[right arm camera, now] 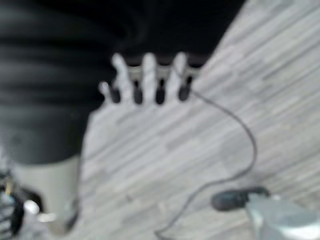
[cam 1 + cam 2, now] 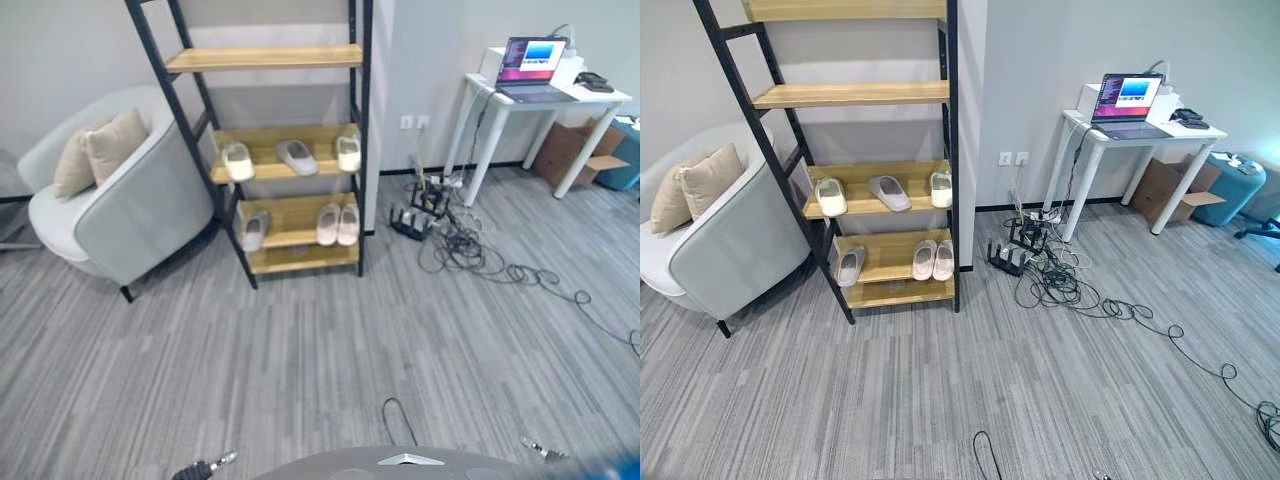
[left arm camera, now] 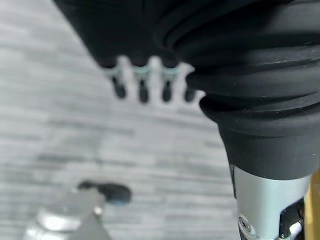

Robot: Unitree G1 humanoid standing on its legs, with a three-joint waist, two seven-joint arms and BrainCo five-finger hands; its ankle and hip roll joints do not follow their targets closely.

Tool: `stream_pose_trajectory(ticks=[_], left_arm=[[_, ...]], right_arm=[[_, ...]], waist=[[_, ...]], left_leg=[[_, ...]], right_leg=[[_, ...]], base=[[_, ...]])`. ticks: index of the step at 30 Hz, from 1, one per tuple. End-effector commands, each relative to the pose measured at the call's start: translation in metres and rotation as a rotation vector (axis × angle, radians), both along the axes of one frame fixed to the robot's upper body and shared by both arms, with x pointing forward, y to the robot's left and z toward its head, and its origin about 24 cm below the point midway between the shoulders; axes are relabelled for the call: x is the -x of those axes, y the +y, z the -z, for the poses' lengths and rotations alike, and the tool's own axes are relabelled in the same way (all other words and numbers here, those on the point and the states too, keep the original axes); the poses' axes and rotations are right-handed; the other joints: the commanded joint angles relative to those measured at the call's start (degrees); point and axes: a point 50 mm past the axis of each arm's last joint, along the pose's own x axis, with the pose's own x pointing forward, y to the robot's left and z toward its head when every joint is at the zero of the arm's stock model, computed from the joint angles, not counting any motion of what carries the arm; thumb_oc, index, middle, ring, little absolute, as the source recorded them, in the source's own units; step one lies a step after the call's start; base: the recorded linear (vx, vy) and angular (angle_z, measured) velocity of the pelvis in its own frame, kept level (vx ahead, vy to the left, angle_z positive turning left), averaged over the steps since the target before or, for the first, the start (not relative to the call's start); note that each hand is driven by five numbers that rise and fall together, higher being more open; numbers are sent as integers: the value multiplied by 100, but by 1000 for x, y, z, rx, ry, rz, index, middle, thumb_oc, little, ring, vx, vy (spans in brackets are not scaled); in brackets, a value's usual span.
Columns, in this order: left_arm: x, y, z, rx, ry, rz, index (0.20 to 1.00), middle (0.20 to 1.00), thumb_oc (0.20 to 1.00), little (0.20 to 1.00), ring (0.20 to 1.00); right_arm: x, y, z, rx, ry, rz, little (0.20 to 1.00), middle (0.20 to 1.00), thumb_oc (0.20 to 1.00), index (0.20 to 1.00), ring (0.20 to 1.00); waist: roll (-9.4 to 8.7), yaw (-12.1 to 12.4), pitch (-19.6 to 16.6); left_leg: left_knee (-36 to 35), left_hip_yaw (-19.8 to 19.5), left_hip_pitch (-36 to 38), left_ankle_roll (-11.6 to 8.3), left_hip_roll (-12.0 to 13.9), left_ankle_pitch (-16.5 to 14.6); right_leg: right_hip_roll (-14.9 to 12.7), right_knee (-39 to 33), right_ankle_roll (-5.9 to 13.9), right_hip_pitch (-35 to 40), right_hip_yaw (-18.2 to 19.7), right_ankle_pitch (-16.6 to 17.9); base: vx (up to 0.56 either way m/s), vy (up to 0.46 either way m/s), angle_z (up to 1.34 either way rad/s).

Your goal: Arrange the slippers neatly on the shoe rack.

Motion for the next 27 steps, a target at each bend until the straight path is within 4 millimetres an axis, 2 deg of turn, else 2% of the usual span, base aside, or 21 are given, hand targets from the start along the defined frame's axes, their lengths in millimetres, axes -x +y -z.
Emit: stream_pose_trajectory(ticks=[1,6,10,11,13,15,16,17,18,19,20,21,22,23,24,25,26,27], left_arm=[[-13,-9,2,8,-9,48,1000,1000,1000,1000,1000],[-29,-18,3,14,-46,102,1000,1000,1000,1000,1000],[-41,-26,4,15,-61,173,1000,1000,1000,1000,1000],[-46,-32,5,20,-67,205,1000,1000,1000,1000,1000],[-49,-35,5,15,-69,233,1000,1000,1000,1000,1000],[-58,-40,5,17,-91,269,1000,1000,1000,1000,1000],[-74,-47,3,6,-140,299,1000,1000,1000,1000,1000],[-79,-49,2,5,-154,309,1000,1000,1000,1000,1000],[-79,-51,2,-18,-156,345,1000,1000,1000,1000,1000],[-76,-44,1,-105,-133,392,1000,1000,1000,1000,1000],[-60,-44,5,-83,-85,356,1000,1000,1000,1000,1000],[-49,-44,8,-71,-56,321,1000,1000,1000,1000,1000],[-36,-41,9,-67,-5,308,1000,1000,1000,1000,1000],[-36,-41,9,-67,-5,308,1000,1000,1000,1000,1000],[-26,-38,10,-65,41,351,1000,1000,1000,1000,1000],[-27,-37,9,-65,38,348,1000,1000,1000,1000,1000],[-32,-37,9,-65,23,347,1000,1000,1000,1000,1000],[-40,-35,7,-69,-3,346,1000,1000,1000,1000,1000]], right_arm=[[-6,-4,-3,44,4,-91,1000,1000,1000,1000,1000],[-7,3,0,48,41,-186,1000,1000,1000,1000,1000],[-9,18,7,15,63,-256,1000,1000,1000,1000,1000],[-12,30,11,-12,67,-301,1000,1000,1000,1000,1000],[-14,38,14,-20,75,-355,1000,1000,1000,1000,1000],[-16,45,15,-19,81,-401,1000,1000,1000,1000,1000],[-23,45,15,-7,73,-422,1000,1000,1000,1000,1000],[-25,46,15,-2,80,-439,1000,1000,1000,1000,1000],[-26,49,16,7,88,-462,1000,1000,1000,1000,1000],[-40,59,16,21,38,-492,1000,1000,1000,1000,1000],[-39,65,18,8,41,-521,1000,1000,1000,1000,1000],[-34,69,20,-2,45,-510,1000,1000,1000,1000,1000],[-31,74,22,-19,58,-528,1000,1000,1000,1000,1000],[-31,75,22,-19,58,-528,1000,1000,1000,1000,1000],[-38,74,20,-35,37,-522,1000,1000,1000,1000,1000],[-44,73,19,-28,28,-533,1000,1000,1000,1000,1000],[-49,74,18,-25,22,-550,1000,1000,1000,1000,1000],[-58,72,16,-14,7,-569,1000,1000,1000,1000,1000]], waist=[[-35,-104,61],[-17,-90,87],[12,-80,127],[37,-81,199],[37,-68,310],[0,-48,611],[-26,-18,950],[-26,6,1003],[2,172,1013],[-78,424,1020],[-78,438,905],[-112,433,862],[-244,453,748],[-250,455,745],[-391,579,648],[-437,566,658],[-439,533,690],[-377,457,753]], left_leg=[[58,-742,-278,-254,198,-194],[58,-812,-275,-263,191,-189],[58,-834,-304,-268,193,-174],[58,-857,-322,-271,203,-173],[58,-875,-347,-275,233,-167],[860,-746,-776,-330,220,-389],[1707,-477,-1490,-457,94,-291],[1763,-272,-1805,-472,137,-232],[1343,-34,-2166,-410,272,10],[693,-63,-2557,-468,383,292],[469,-57,-2369,-430,425,363],[498,2,-2336,-386,413,471],[807,85,-2410,-293,281,391],[820,89,-2417,-291,277,381],[1112,128,-2359,-82,73,90],[1171,166,-2265,11,-13,-50],[1191,190,-2162,94,-61,-144],[1192,201,-1954,190,-90,-259]], right_leg=[[-409,97,409,-161,-192,-129],[-390,83,391,-112,-266,-153],[-375,77,388,-134,-287,-153],[-361,101,375,-171,-267,-163],[-352,168,360,-221,-265,-201],[-417,398,268,-359,-259,-347],[-512,433,215,-373,-334,-429],[-529,391,213,-362,-382,-478],[-524,249,251,-176,-404,-515],[-569,121,368,108,-392,-620],[-540,84,430,191,-319,-680],[-565,95,466,247,-289,-724],[-752,221,556,316,-270,-717],[-758,221,558,314,-269,-720],[-1058,792,719,164,-242,-458],[-1201,1284,805,-37,-196,-26],[-1308,1772,847,-234,-180,390],[-1380,2364,806,-488,-164,753]], base=[[28,-26,5],[34,-20,8],[53,-35,13],[65,-38,0],[40,-47,-1],[-91,-11,4],[-96,44,14],[128,126,21],[582,258,34],[699,312,25],[631,300,16],[557,318,-31],[417,242,-55],[558,325,-56],[386,270,-21],[480,373,2],[315,333,-17],[292,293,-38]])
